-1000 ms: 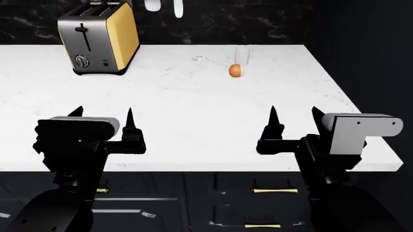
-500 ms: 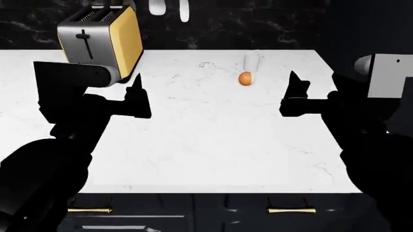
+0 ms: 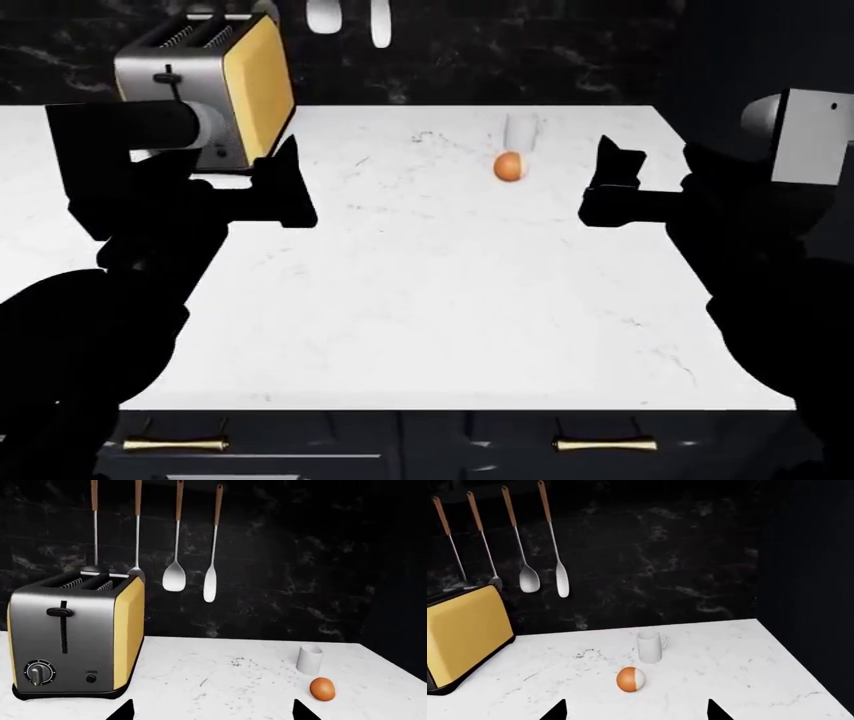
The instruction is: Pick the egg from the counter and place it in the cabinet.
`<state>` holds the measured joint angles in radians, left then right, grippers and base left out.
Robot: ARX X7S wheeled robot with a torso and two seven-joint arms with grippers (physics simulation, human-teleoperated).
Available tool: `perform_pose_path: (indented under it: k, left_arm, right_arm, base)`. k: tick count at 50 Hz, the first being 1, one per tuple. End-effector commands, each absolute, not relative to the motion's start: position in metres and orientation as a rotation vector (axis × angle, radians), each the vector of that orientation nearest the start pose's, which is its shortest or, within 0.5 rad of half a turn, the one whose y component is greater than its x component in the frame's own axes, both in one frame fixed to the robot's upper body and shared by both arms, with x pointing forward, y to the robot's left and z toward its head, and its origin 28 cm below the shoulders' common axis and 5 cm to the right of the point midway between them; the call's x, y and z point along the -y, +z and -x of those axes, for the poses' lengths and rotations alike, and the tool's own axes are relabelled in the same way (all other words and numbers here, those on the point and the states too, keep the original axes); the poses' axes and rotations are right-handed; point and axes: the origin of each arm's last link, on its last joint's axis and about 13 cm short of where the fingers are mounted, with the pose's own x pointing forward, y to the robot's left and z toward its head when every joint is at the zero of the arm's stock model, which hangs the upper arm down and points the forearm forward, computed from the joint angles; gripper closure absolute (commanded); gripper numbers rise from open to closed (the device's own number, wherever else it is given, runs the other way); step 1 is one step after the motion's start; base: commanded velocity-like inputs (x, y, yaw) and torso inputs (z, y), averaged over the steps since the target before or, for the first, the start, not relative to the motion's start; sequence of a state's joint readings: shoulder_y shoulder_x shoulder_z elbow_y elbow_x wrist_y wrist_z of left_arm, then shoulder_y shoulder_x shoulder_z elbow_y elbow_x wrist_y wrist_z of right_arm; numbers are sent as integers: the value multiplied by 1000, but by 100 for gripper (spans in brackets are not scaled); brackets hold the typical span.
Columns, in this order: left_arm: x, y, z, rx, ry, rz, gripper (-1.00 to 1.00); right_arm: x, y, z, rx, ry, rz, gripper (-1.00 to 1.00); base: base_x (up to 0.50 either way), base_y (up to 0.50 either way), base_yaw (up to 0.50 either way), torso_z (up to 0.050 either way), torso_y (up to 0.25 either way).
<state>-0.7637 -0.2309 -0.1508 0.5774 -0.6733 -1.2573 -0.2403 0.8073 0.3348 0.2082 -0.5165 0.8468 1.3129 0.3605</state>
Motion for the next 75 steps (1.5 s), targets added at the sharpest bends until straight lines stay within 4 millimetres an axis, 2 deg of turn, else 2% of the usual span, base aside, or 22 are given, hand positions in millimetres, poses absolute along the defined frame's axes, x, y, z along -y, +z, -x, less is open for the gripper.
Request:
perform_pose_path:
  k: [1,75]
  left_arm:
    - [-235,243,-260,89,-154,112,-100]
    - [-242,242,-253,88,-131,89,-100]
  right_arm:
    - [147,253,-259,27,91,-126,-100]
    - [147,245,-247,8,95,-136,-100]
  base:
    - [152,0,0,0,0]
    - [214,0,0,0,0]
